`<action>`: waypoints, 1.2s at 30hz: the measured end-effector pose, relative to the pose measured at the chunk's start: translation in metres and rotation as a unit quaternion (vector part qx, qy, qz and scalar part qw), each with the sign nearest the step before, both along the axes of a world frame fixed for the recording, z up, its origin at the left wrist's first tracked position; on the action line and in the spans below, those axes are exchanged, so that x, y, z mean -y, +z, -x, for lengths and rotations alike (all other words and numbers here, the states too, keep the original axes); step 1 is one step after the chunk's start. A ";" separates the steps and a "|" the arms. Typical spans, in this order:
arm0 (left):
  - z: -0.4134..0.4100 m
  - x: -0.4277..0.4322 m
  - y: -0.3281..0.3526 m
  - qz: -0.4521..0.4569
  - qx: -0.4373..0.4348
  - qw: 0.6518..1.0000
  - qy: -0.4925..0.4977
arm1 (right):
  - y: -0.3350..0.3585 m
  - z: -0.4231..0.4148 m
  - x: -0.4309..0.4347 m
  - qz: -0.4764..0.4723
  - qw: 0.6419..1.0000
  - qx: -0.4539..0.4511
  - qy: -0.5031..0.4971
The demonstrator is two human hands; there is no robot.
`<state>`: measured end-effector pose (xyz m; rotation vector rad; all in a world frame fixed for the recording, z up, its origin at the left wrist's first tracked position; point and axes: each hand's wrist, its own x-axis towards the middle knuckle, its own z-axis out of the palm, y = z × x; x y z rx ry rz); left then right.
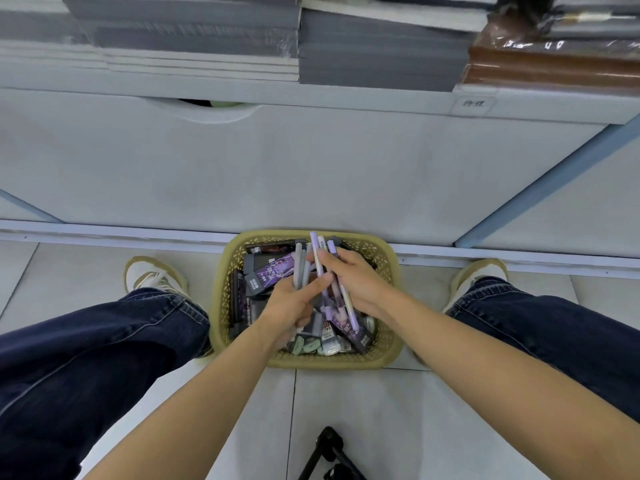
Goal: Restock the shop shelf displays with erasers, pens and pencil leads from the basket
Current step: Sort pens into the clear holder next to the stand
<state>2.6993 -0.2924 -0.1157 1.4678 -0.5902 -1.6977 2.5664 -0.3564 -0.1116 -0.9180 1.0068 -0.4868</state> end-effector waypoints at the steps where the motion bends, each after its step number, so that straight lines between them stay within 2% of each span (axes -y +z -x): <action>1: 0.002 0.000 0.005 0.015 -0.003 1.000 -0.002 | 0.006 -0.002 -0.002 -0.006 1.000 0.018 -0.009; 7: 0.003 -0.003 0.037 0.078 -0.013 0.997 0.003 | 0.047 -0.006 -0.009 0.035 0.997 0.039 -0.050; 11: 0.003 -0.007 0.063 0.117 0.011 0.993 -0.025 | 0.075 -0.003 -0.011 0.075 0.995 0.043 -0.050; 16: 0.005 -0.011 0.094 0.125 0.005 0.992 0.019 | 0.106 0.003 -0.005 0.106 0.990 0.052 -0.081; 20: 0.006 -0.018 0.115 0.140 0.066 0.988 0.010 | 0.130 0.011 -0.001 0.097 0.985 0.114 -0.082; 25: 0.010 -0.023 0.136 0.172 0.148 0.974 -0.010 | 0.153 0.013 0.001 0.142 0.982 0.101 -0.068; 30: 0.015 -0.031 0.156 0.208 0.082 0.974 -0.035 | 0.171 0.019 -0.003 0.234 0.971 0.025 -0.051; 32: 0.017 -0.032 0.165 0.227 0.107 0.967 -0.040 | 0.181 0.020 -0.005 0.255 0.967 0.008 -0.030; 36: 0.016 -0.026 0.195 0.281 0.156 0.947 -0.020 | 0.215 0.026 -0.003 0.288 0.954 0.051 -0.067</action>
